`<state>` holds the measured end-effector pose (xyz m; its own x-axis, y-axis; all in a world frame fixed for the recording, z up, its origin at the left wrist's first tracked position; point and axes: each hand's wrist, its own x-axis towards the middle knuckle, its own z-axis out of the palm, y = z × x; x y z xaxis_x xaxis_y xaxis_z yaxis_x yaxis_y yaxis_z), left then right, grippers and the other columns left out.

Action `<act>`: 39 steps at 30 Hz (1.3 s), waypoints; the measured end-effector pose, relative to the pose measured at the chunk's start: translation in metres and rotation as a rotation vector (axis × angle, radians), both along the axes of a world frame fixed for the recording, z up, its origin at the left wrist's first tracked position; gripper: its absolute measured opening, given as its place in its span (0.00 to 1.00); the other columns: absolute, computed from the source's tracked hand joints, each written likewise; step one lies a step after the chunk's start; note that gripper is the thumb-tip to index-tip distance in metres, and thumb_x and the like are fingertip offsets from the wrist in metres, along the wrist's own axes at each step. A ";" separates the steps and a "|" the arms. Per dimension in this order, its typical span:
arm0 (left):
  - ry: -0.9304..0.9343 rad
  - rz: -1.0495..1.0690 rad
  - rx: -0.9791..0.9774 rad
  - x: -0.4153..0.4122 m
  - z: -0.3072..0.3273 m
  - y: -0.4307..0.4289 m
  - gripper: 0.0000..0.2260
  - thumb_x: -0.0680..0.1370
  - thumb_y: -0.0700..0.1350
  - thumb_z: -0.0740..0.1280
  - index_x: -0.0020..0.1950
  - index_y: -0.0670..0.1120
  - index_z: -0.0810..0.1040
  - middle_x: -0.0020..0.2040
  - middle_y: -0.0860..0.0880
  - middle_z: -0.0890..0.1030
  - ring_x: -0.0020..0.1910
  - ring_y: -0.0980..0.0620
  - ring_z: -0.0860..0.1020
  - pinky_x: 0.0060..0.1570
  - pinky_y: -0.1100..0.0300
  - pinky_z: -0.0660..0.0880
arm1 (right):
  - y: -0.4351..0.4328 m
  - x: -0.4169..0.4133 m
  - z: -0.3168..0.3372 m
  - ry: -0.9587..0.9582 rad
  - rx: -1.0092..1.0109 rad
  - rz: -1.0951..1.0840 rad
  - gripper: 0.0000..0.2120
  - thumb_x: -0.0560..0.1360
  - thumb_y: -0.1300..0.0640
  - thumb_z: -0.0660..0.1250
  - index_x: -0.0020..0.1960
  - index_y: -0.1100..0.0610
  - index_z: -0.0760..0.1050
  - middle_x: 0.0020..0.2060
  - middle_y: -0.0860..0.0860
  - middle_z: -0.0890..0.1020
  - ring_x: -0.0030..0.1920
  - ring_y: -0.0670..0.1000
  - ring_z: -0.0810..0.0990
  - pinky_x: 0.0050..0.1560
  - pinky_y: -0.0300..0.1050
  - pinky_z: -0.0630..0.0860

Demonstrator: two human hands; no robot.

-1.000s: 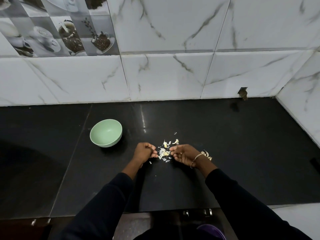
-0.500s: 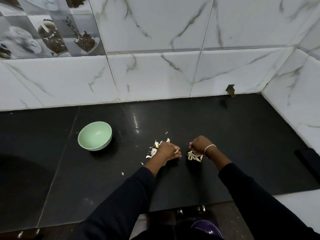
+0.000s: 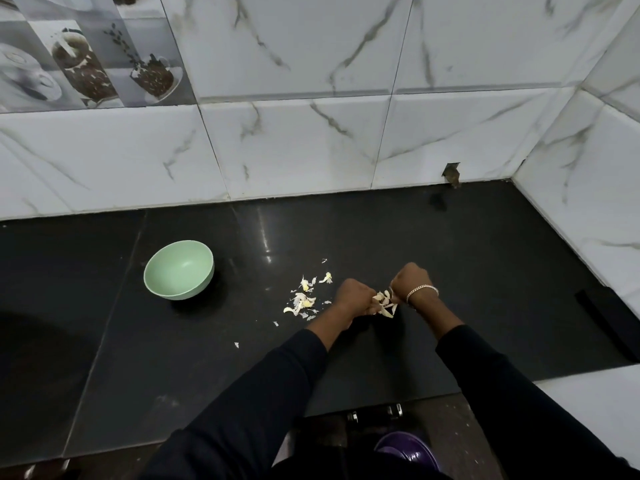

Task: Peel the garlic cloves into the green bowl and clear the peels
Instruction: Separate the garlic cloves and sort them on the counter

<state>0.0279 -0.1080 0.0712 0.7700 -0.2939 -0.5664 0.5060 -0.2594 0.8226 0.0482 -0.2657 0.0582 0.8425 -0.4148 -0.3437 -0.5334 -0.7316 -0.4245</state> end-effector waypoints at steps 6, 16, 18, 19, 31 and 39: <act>-0.328 0.031 0.261 0.007 -0.016 0.052 0.10 0.73 0.32 0.64 0.37 0.43 0.81 0.37 0.43 0.84 0.34 0.45 0.84 0.45 0.46 0.84 | 0.044 0.001 0.022 -0.095 0.048 0.225 0.08 0.70 0.58 0.74 0.33 0.55 0.78 0.32 0.48 0.82 0.37 0.51 0.80 0.41 0.42 0.74; -0.638 -0.178 0.787 0.013 -0.038 0.132 0.07 0.75 0.45 0.68 0.53 0.45 0.78 0.49 0.47 0.74 0.49 0.42 0.79 0.48 0.54 0.73 | 0.138 0.002 0.004 -0.028 0.061 0.749 0.08 0.72 0.56 0.70 0.49 0.57 0.84 0.47 0.53 0.85 0.52 0.56 0.82 0.60 0.48 0.74; -0.650 -0.189 0.781 0.011 -0.041 0.135 0.07 0.76 0.45 0.68 0.52 0.45 0.80 0.48 0.46 0.74 0.48 0.42 0.79 0.46 0.55 0.72 | 0.145 0.003 0.001 -0.012 0.055 0.741 0.09 0.73 0.52 0.69 0.47 0.57 0.83 0.48 0.54 0.83 0.51 0.56 0.81 0.62 0.50 0.74; -0.660 -0.196 0.777 0.010 -0.042 0.135 0.07 0.75 0.45 0.68 0.52 0.46 0.80 0.48 0.46 0.75 0.49 0.42 0.79 0.46 0.55 0.72 | 0.147 0.003 0.003 -0.011 0.059 0.716 0.08 0.74 0.54 0.69 0.48 0.57 0.83 0.49 0.55 0.83 0.52 0.56 0.81 0.61 0.50 0.75; -0.494 0.092 0.592 0.019 -0.053 0.156 0.08 0.74 0.38 0.64 0.44 0.48 0.82 0.42 0.52 0.84 0.43 0.52 0.81 0.46 0.60 0.77 | 0.157 0.008 0.012 0.073 -0.097 0.664 0.15 0.76 0.56 0.68 0.60 0.62 0.75 0.60 0.61 0.79 0.61 0.62 0.77 0.56 0.48 0.74; -0.302 0.511 0.175 0.025 -0.049 0.177 0.10 0.79 0.34 0.59 0.54 0.40 0.78 0.42 0.39 0.82 0.27 0.48 0.80 0.26 0.60 0.77 | 0.165 0.003 0.008 0.044 -0.153 0.750 0.18 0.76 0.54 0.69 0.60 0.63 0.74 0.60 0.60 0.79 0.63 0.60 0.77 0.65 0.49 0.70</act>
<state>0.0534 0.0694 0.0223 0.9227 0.2318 -0.3081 0.3535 -0.1893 0.9161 0.0516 -0.1012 0.0658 0.9039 0.2173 -0.3685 0.1153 -0.9533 -0.2792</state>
